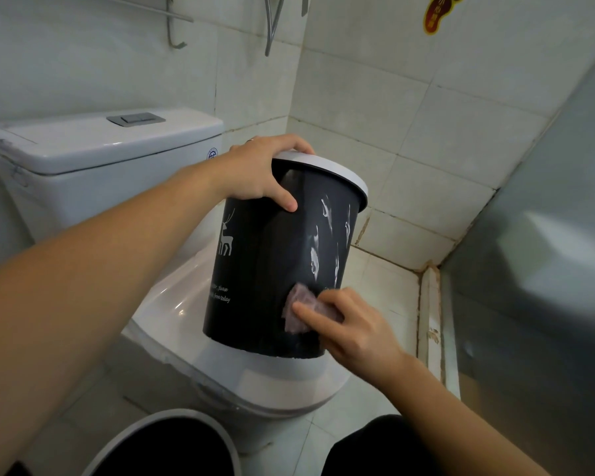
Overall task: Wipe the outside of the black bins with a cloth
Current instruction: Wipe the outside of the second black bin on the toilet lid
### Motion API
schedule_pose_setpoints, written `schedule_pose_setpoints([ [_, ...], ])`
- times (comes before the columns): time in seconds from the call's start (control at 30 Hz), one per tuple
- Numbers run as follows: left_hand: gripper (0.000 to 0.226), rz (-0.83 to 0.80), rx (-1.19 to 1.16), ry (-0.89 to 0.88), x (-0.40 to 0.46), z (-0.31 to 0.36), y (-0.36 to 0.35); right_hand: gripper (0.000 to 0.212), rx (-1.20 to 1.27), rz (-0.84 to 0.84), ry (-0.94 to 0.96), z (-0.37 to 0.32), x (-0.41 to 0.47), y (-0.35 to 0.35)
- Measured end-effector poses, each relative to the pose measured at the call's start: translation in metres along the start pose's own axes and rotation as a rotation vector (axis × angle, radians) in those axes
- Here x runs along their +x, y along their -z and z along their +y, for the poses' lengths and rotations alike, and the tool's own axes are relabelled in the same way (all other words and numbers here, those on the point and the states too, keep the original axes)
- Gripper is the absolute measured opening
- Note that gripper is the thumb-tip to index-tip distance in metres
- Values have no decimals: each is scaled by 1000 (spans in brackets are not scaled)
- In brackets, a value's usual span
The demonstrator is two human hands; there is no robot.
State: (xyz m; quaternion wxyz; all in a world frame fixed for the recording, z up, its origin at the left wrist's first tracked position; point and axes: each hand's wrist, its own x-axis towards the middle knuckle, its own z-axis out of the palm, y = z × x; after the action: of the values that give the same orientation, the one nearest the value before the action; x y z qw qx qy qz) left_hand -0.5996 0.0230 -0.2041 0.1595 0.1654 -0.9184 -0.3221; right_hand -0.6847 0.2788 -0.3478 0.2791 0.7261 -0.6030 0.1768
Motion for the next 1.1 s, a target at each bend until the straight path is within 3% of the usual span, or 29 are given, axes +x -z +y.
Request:
schedule_pose_setpoints([
  [0.1, 78, 1, 2, 7, -1, 0, 0, 48, -5, -54, 91, 0, -7, 3],
  [0.33, 79, 12, 32, -2, -3, 3, -1, 44, -14, 85, -185, 21, 34, 7],
  [0.53, 78, 9, 48, -5, -6, 5, 0, 40, 62, 80, -204, 6, 24, 3],
  [0.8, 81, 0, 42, 6, -6, 6, -2, 32, -11, 141, -246, 13, 37, 6],
  [0.93, 80, 0, 50, 10, -6, 6, -1, 33, 41, 78, -187, 4, 20, 1],
  [1.1, 80, 0, 54, 4, -6, 8, -2, 30, 33, 186, -261, 18, 44, 8],
])
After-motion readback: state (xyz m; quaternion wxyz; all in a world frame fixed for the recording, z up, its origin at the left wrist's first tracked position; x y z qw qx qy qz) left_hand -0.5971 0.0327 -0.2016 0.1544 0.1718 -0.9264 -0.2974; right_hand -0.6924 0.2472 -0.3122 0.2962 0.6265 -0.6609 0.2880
